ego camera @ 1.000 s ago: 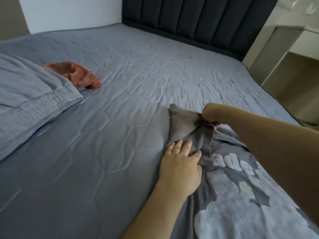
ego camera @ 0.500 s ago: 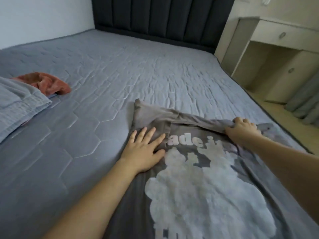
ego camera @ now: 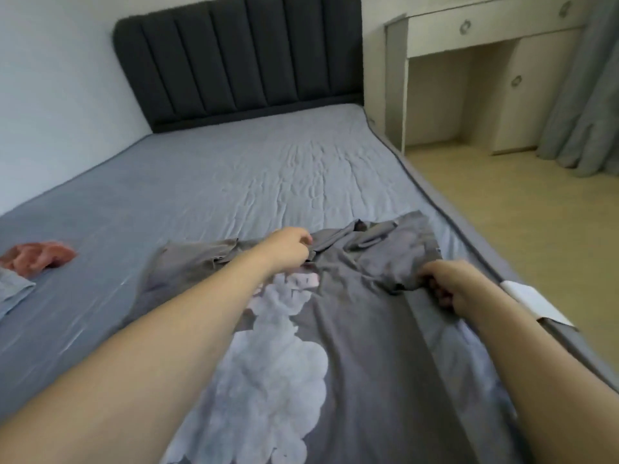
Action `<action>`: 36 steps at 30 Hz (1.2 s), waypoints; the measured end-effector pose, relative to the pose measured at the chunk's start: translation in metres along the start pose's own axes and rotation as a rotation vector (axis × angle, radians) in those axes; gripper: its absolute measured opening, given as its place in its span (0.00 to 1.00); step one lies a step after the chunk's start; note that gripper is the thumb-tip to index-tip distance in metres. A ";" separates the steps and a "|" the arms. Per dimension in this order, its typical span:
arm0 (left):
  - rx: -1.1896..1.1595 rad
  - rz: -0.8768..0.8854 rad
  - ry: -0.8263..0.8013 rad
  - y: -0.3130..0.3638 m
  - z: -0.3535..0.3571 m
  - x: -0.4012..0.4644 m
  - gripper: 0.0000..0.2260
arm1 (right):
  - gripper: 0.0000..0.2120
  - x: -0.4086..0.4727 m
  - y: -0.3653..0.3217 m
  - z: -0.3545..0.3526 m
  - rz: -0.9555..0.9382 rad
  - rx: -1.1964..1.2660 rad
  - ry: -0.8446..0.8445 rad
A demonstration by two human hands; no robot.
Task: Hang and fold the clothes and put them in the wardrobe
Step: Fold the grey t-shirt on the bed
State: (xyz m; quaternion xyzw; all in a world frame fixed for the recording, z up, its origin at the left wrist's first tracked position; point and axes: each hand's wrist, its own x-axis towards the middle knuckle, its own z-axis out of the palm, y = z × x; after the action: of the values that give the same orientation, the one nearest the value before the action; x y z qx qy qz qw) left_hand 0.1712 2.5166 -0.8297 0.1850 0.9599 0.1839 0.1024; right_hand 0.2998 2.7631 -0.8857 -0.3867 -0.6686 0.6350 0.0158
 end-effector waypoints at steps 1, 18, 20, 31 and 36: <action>-0.006 0.025 -0.025 0.026 0.002 0.016 0.16 | 0.10 0.002 0.001 -0.007 0.012 0.059 -0.041; -0.078 0.122 -0.143 0.200 0.060 0.126 0.11 | 0.03 -0.020 0.031 -0.004 -0.489 0.209 0.326; -0.246 0.149 -0.205 0.200 0.034 0.113 0.12 | 0.04 -0.033 0.023 -0.003 -0.668 0.168 0.329; -0.800 -0.298 0.013 0.023 -0.038 0.038 0.12 | 0.23 -0.067 0.028 0.062 -1.096 -0.481 -0.076; -0.653 -0.376 -0.094 -0.018 0.013 0.032 0.13 | 0.28 -0.043 0.049 0.074 -0.915 -0.946 -0.054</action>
State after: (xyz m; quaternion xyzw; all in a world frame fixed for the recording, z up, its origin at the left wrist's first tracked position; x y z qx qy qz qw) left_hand 0.1397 2.5177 -0.8523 -0.0287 0.8623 0.4493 0.2319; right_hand 0.3164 2.6724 -0.9217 -0.0125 -0.9727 0.2110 0.0958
